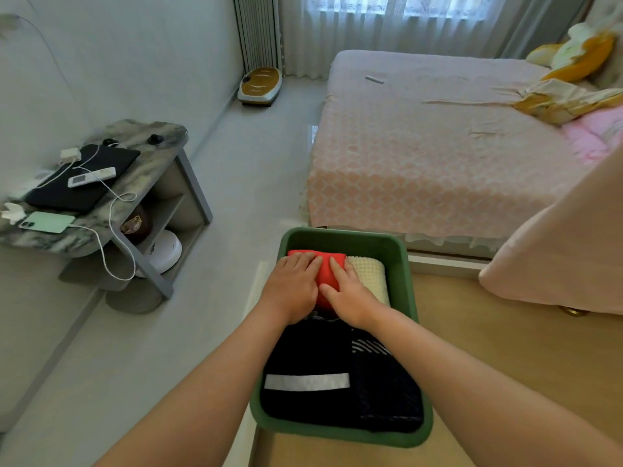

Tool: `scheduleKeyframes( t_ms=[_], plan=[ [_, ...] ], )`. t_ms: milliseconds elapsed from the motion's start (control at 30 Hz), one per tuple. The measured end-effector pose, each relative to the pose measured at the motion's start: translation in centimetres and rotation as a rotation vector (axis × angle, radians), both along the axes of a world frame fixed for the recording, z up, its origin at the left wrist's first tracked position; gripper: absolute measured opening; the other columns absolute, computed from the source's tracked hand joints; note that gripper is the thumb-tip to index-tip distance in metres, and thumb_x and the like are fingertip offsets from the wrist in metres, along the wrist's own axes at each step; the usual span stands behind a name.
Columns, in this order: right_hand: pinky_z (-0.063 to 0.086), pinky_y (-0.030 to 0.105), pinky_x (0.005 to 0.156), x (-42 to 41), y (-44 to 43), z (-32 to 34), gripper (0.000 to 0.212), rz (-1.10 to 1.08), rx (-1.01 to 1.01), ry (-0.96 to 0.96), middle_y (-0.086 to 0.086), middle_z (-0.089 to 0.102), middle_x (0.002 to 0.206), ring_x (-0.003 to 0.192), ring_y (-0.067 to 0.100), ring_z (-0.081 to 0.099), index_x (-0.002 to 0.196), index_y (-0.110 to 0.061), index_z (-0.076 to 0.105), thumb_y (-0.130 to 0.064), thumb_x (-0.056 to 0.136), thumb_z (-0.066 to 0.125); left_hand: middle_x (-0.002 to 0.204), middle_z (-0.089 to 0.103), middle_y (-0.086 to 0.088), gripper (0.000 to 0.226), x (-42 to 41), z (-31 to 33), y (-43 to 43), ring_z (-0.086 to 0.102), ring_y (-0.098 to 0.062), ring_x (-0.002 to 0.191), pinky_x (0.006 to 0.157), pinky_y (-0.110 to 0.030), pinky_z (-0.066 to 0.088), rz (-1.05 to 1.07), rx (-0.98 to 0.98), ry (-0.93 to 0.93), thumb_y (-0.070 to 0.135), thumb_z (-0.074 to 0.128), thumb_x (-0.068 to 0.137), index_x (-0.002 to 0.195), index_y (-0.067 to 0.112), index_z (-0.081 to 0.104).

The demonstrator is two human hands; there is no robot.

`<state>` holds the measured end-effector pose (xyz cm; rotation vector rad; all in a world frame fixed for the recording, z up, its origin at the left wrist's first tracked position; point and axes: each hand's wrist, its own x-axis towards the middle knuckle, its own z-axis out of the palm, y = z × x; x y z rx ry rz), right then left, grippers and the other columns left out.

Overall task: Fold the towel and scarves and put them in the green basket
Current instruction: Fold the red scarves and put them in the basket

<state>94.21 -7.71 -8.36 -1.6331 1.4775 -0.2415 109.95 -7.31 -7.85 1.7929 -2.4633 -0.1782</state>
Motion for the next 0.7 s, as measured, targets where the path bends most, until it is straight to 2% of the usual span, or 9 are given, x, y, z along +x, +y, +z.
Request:
scheduleKeyframes(
  t_ms=[100, 167, 267, 333, 433, 600, 700],
  plan=[
    [0.009, 0.043, 0.124, 0.2, -0.1, 0.5, 0.055, 0.065, -0.276, 0.285, 0.003, -0.007, 0.166, 0.153, 0.023, 0.000, 0.157, -0.027, 0.020, -0.042, 0.105, 0.031, 0.165, 0.004, -0.004, 0.065, 0.5, -1.1, -0.4, 0.002, -0.019, 0.151, 0.123, -0.037, 0.001, -0.003, 0.171, -0.053, 0.031, 0.028, 0.098, 0.157, 0.017, 0.004],
    [0.006, 0.042, 0.124, 0.2, -0.7, 0.5, 0.055, 0.135, -0.407, 0.324, 0.003, -0.009, 0.166, 0.153, 0.023, -0.004, 0.156, -0.024, 0.018, -0.034, 0.105, 0.034, 0.165, -0.002, -0.003, 0.067, 0.7, -1.3, -0.9, -0.002, -0.017, 0.152, 0.123, -0.035, -0.002, -0.017, 0.186, -0.064, 0.030, 0.028, 0.099, 0.157, 0.018, -0.002],
    [-0.002, 0.040, 0.124, 0.2, -1.5, -0.4, 0.073, 0.266, -0.270, 0.355, 0.003, -0.020, 0.164, 0.151, 0.019, -0.016, 0.158, -0.025, -0.005, -0.026, 0.102, 0.041, 0.165, 0.001, -0.002, 0.071, 1.6, -1.0, -1.3, 0.000, -0.018, 0.152, 0.122, -0.037, -0.005, -0.034, 0.144, -0.180, 0.042, 0.031, 0.098, 0.157, 0.021, -0.002],
    [-0.002, 0.042, 0.124, 0.2, -1.8, -1.1, 0.078, 0.269, -0.182, 0.365, 0.001, -0.023, 0.163, 0.150, 0.018, -0.021, 0.157, -0.027, -0.010, -0.026, 0.100, 0.042, 0.165, 0.002, -0.002, 0.072, 2.5, -1.0, -1.6, 0.000, -0.018, 0.152, 0.122, -0.039, -0.005, -0.047, 0.139, -0.229, 0.048, 0.027, 0.096, 0.157, 0.023, -0.001],
    [-0.003, 0.044, 0.124, 0.4, -1.8, -2.0, 0.081, 0.246, -0.137, 0.347, -0.002, -0.026, 0.162, 0.149, 0.017, -0.023, 0.156, -0.029, -0.014, -0.026, 0.098, 0.043, 0.165, 0.002, -0.003, 0.071, 3.1, -1.1, -1.8, 0.000, -0.018, 0.152, 0.122, -0.040, -0.004, -0.081, 0.151, -0.247, 0.041, 0.020, 0.092, 0.157, 0.022, -0.001],
    [-0.003, 0.046, 0.123, 0.6, -1.9, -2.4, 0.081, 0.231, -0.112, 0.363, -0.002, -0.025, 0.163, 0.149, 0.017, -0.024, 0.156, -0.030, -0.013, -0.028, 0.096, 0.041, 0.165, -0.004, -0.005, 0.075, 2.3, -1.3, -2.0, -0.003, -0.021, 0.152, 0.121, -0.046, -0.006, -0.071, 0.186, -0.340, 0.039, 0.030, 0.094, 0.157, 0.020, -0.007],
    [-0.001, 0.047, 0.123, 0.7, -2.1, -1.3, 0.080, 0.223, -0.104, 0.345, -0.002, -0.019, 0.164, 0.150, 0.017, -0.019, 0.158, -0.029, -0.008, -0.029, 0.096, 0.043, 0.165, 0.001, -0.006, 0.079, 2.0, -0.6, -1.8, 0.001, -0.021, 0.152, 0.121, -0.045, -0.009, -0.053, 0.187, -0.314, 0.037, 0.038, 0.092, 0.157, 0.019, -0.005]
  ],
)
